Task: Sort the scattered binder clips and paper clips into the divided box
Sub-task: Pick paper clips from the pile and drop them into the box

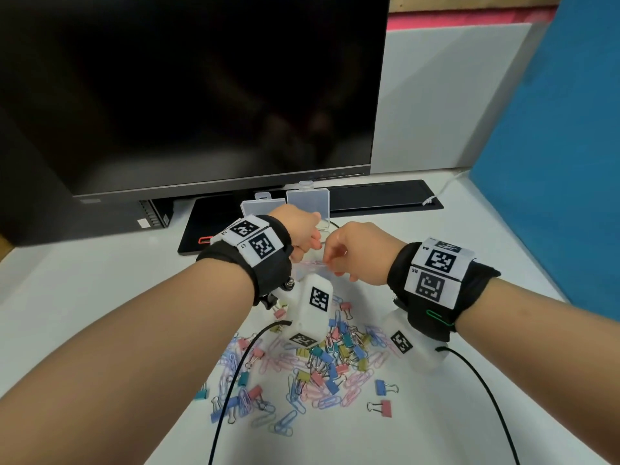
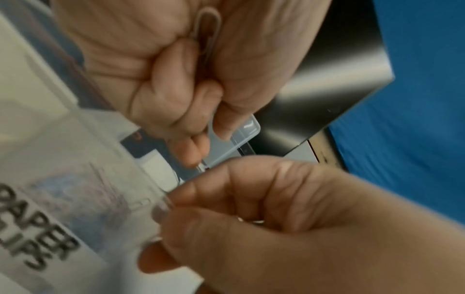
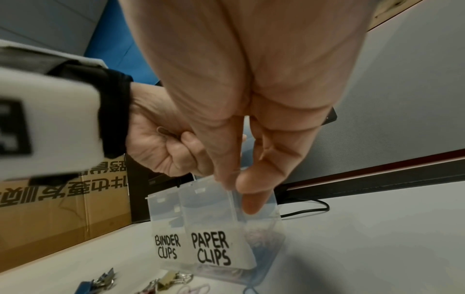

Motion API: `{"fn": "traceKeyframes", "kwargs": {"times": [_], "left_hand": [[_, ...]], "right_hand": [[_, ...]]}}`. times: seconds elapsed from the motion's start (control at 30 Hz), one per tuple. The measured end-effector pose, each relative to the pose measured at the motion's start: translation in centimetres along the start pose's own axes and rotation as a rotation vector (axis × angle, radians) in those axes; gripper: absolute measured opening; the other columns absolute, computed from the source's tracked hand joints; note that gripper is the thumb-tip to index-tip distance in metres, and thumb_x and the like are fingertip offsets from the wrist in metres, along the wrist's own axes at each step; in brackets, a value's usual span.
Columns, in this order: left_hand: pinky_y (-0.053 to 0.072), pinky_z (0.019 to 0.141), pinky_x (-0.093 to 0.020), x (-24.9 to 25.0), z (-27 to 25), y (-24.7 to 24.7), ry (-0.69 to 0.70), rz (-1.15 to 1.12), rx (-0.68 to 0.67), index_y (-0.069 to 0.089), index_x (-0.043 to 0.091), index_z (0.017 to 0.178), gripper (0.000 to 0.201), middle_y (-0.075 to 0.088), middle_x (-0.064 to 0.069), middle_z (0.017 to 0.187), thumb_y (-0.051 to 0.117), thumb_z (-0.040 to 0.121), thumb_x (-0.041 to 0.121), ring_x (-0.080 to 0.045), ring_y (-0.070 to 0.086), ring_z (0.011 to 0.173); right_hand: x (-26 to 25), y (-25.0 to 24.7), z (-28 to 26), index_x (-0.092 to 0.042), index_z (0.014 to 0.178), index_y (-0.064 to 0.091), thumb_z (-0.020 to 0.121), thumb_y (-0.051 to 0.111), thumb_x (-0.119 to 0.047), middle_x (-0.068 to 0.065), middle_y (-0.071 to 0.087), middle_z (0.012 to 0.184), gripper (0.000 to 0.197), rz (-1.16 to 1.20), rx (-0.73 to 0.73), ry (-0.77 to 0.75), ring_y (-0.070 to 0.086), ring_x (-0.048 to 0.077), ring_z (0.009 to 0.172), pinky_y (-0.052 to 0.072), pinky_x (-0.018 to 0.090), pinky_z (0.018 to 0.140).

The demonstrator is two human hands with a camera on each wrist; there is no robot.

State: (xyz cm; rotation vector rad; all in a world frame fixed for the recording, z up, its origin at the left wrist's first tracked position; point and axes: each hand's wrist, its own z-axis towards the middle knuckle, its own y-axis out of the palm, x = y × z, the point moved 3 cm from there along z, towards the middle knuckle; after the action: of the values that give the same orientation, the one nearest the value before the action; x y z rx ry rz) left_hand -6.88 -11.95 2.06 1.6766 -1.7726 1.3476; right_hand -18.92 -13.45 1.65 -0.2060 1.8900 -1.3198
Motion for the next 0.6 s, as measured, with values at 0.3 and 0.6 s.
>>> {"fn": "traceKeyframes", "kwargs": {"times": [0.3, 0.6], "left_hand": [[0.023, 0.028, -0.01, 0.4, -0.5, 0.1, -0.167, -0.331, -0.131, 0.043, 0.007, 0.071, 0.04, 0.043, -0.003, 0.066, 0.035, 0.103, 0.03, -0.004, 0.035, 0.039], [0.028, 0.053, -0.019, -0.2, -1.9, -0.9, -0.135, -0.245, -0.183, 0.05, 0.003, 0.086, 0.022, 0.046, -0.008, 0.074, 0.031, 0.096, 0.0, -0.009, 0.033, 0.054]], "right_hand": [[-0.2, 0.0, -0.3, -0.009, 0.094, 0.07, 0.089, 0.055, -0.007, 0.003, 0.063, 0.09, 0.016, -0.017, -0.013, -0.012, 0.049, 0.002, 0.053, 0.04, 0.012, 0.053], [0.1, 0.1, -0.1, -0.011, 0.093, 0.071, 0.09, 0.054, -0.006, -0.001, 0.061, 0.086, 0.018, 0.003, 0.006, -0.007, 0.052, 0.005, 0.059, 0.045, 0.014, 0.059]]}}
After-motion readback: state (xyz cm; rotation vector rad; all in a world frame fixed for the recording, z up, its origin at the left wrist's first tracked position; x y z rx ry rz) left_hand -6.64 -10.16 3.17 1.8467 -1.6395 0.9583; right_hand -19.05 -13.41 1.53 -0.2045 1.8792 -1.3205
